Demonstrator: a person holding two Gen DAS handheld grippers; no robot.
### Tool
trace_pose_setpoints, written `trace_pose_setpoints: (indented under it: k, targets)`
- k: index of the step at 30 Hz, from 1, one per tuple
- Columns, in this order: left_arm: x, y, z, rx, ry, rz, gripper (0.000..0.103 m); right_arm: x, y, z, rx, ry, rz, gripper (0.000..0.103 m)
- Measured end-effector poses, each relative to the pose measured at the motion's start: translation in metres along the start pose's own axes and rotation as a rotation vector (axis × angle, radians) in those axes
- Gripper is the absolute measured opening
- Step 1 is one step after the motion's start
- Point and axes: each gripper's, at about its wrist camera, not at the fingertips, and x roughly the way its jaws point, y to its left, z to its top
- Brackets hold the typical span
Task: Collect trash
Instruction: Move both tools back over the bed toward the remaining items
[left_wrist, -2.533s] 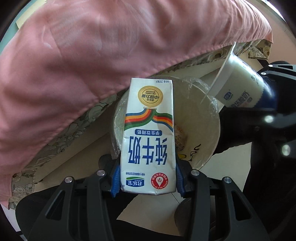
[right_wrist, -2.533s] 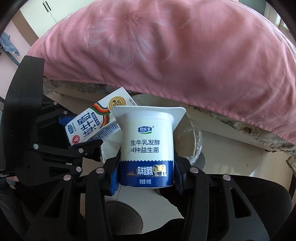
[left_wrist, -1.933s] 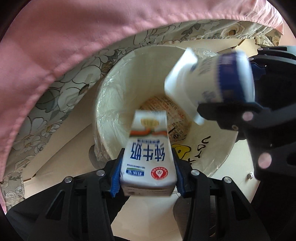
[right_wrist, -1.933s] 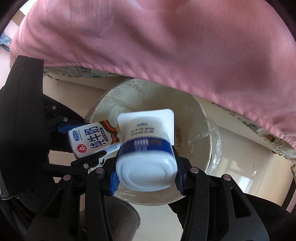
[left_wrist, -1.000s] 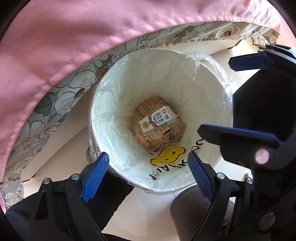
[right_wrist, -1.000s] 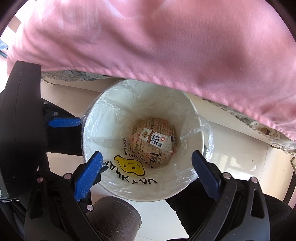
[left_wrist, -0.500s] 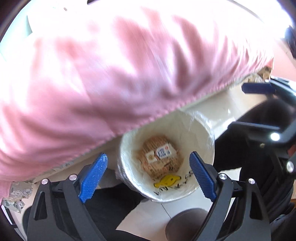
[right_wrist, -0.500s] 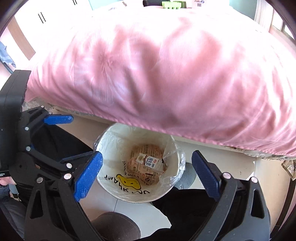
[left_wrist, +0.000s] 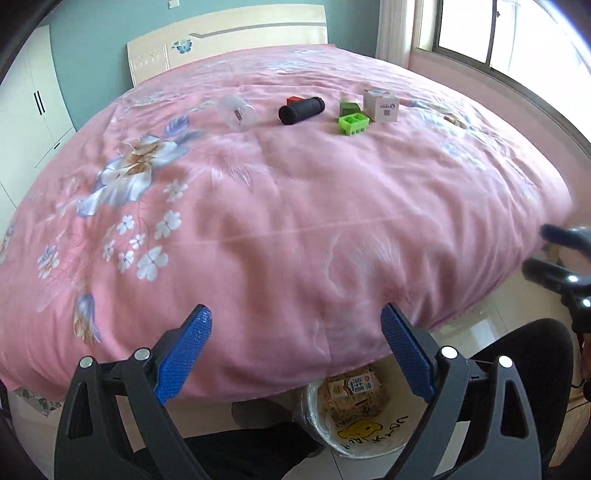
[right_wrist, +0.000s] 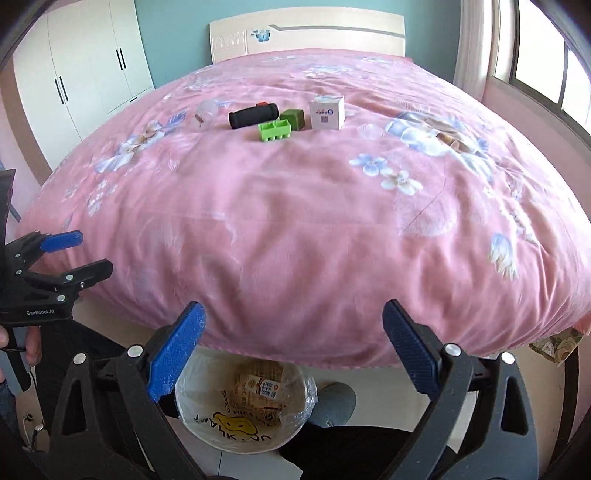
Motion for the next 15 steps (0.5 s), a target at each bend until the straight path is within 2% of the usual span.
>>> trace_pose_setpoints:
  k: [10,15]
  targets:
    - [-0.005,0.034,0.050,-0.071,-0.050,0.110,0.095,-0.006,-0.018,0.063,0.017,-0.071,-0.020,0.095]
    - [0.005,0.049,0.077,-0.102,-0.065,0.118,0.095,0.007,-0.027,0.087,0.022,-0.073,-0.044,0.095]
